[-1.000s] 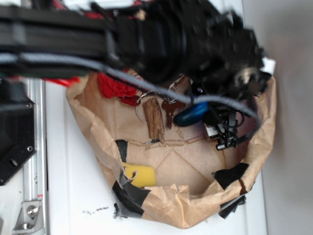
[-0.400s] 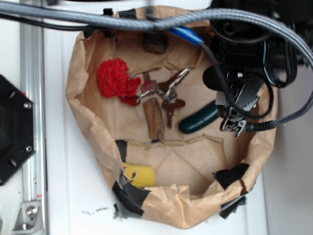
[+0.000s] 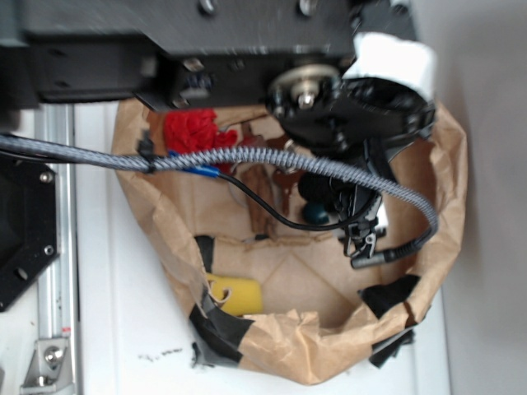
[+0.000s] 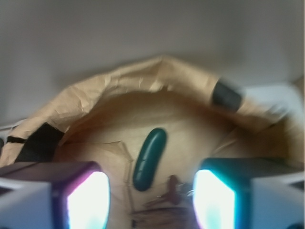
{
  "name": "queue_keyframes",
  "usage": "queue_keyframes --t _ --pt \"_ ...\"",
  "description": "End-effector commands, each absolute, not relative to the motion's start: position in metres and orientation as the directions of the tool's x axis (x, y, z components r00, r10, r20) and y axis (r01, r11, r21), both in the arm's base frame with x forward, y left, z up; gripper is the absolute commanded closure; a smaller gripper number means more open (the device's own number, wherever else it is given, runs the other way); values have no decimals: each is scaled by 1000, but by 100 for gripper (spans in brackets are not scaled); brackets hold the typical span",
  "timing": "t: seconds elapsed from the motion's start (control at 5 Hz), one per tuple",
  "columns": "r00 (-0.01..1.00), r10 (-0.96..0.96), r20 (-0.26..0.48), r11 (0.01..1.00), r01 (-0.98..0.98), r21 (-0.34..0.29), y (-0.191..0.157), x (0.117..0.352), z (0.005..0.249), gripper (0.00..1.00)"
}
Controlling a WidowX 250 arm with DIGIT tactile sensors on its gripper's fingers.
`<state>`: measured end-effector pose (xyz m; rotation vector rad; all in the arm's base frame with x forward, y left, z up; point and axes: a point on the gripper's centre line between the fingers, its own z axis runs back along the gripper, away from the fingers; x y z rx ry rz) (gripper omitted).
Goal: Grab the plastic pickle.
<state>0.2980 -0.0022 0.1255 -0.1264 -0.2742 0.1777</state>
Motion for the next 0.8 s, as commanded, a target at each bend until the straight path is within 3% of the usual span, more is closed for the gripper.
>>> queue_keyframes --t 0.0,0.2,0.4,0.6 --pt "952 212 220 975 -191 -115 -19 320 62 0" --pt "960 208 189 977 -192 -95 -17 332 44 0" --pt "963 199 183 979 -190 -68 -13 333 40 100" --pt "978 160 138 987 -155 -40 -4 326 47 100"
